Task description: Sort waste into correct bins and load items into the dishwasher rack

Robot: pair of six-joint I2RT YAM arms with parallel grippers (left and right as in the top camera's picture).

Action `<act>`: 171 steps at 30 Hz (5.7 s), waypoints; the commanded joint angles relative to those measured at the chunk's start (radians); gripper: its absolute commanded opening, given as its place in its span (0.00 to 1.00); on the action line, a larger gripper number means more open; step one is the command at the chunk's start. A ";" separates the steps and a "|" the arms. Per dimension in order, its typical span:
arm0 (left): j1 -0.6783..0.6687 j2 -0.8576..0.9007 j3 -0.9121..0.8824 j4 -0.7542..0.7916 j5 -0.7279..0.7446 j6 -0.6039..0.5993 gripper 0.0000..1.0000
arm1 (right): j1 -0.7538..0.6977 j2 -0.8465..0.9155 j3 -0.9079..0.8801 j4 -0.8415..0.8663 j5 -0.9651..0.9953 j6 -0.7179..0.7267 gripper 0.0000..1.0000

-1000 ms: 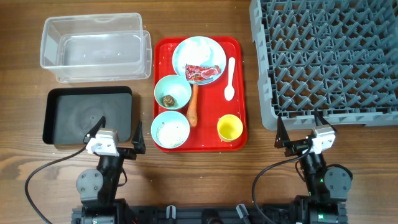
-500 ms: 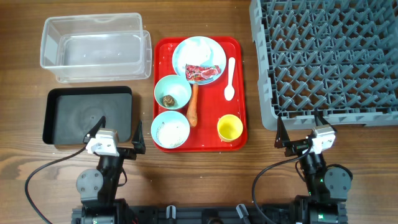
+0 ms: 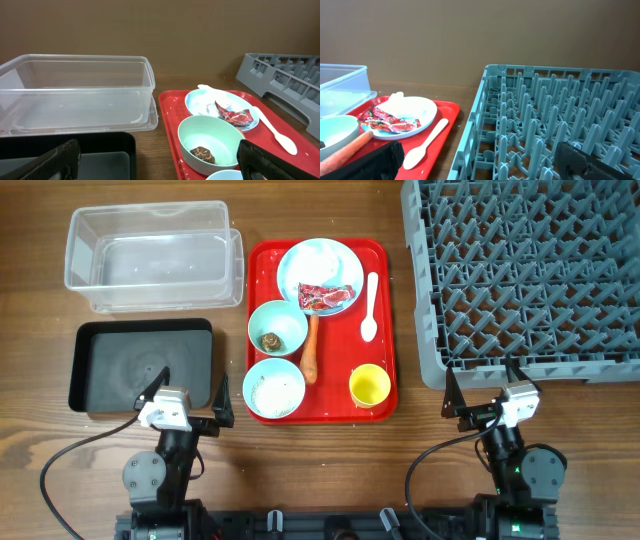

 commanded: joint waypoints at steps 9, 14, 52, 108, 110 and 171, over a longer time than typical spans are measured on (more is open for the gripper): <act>0.005 -0.008 -0.008 0.003 -0.009 -0.006 1.00 | 0.005 -0.013 -0.002 0.005 0.024 0.009 1.00; 0.005 -0.008 -0.008 0.003 -0.009 -0.006 1.00 | 0.005 -0.008 -0.002 0.002 0.016 0.046 0.99; -0.004 0.829 1.123 -0.731 0.135 -0.010 1.00 | 0.005 0.792 1.177 -0.590 -0.383 -0.136 1.00; -0.480 2.440 2.097 -0.954 -0.098 0.225 0.98 | 0.005 1.178 1.281 -0.790 -0.387 -0.112 1.00; -0.480 2.459 2.097 -0.954 -0.099 0.238 0.97 | 0.005 1.178 1.281 -0.793 -0.384 -0.112 1.00; -0.060 2.169 2.300 -1.204 -0.198 0.000 0.95 | 0.005 1.178 1.281 -0.792 -0.385 -0.094 0.94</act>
